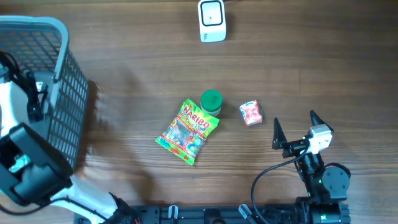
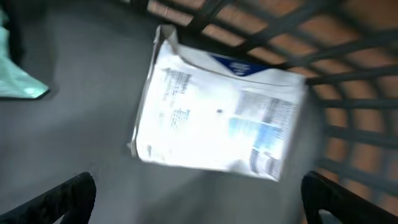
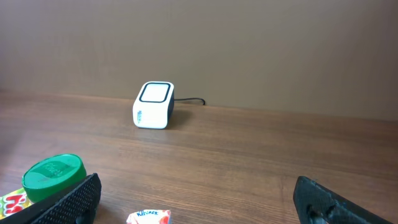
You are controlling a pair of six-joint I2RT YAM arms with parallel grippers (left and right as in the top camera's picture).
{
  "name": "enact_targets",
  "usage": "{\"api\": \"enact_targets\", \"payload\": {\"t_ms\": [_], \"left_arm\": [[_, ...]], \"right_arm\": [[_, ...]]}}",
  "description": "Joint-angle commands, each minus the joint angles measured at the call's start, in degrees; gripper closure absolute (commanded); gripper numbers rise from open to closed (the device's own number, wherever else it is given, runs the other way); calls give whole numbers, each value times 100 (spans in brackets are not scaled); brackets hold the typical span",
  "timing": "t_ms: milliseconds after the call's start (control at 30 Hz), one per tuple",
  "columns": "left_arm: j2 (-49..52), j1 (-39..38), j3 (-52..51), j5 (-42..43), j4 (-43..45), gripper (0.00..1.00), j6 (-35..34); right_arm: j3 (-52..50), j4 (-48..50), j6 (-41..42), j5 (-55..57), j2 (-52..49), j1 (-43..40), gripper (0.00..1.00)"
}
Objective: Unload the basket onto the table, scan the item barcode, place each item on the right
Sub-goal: 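Pick the white tissue pack from the basket, place below the jar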
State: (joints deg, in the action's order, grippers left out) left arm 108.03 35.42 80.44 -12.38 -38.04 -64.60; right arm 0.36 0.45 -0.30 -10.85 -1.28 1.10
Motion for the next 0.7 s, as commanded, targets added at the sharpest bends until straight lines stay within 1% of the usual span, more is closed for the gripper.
{"api": "enact_targets", "payload": {"t_ms": [0, 100, 233, 300, 433, 467, 500, 533, 567, 600, 633, 667], "left_arm": [[452, 13, -59, -120, 57, 0, -15], [603, 11, -61, -162, 90, 0, 138], [645, 22, -61, -295, 197, 0, 177], [717, 22, -61, -313, 382, 0, 435], [1060, 24, -61, -396, 485, 1, 439], [1123, 24, -61, -396, 501, 7, 439], [1246, 24, -61, -396, 514, 24, 439], [1322, 24, -61, -389, 490, 55, 442], [1344, 22, -61, -378, 448, 69, 444], [1342, 22, -61, -369, 413, 88, 442], [1311, 22, -57, -341, 396, 96, 446], [1276, 22, -55, -304, 396, 96, 535]], "right_arm": [[-7, 31, 33, 52, 26, 33, 0], [-7, 31, 33, 52, 26, 33, 0], [-7, 31, 31, 52, 26, 33, 0], [-7, 31, 33, 52, 26, 33, 0], [-7, 31, 33, 52, 26, 33, 0], [-7, 31, 33, 52, 26, 33, 0], [-7, 31, 33, 52, 26, 33, 0], [-7, 31, 31, 52, 26, 33, 0], [-7, 31, 31, 52, 26, 33, 0], [-7, 31, 33, 52, 26, 33, 0], [-7, 31, 31, 52, 26, 33, 0], [-7, 31, 31, 52, 26, 33, 0]]}}
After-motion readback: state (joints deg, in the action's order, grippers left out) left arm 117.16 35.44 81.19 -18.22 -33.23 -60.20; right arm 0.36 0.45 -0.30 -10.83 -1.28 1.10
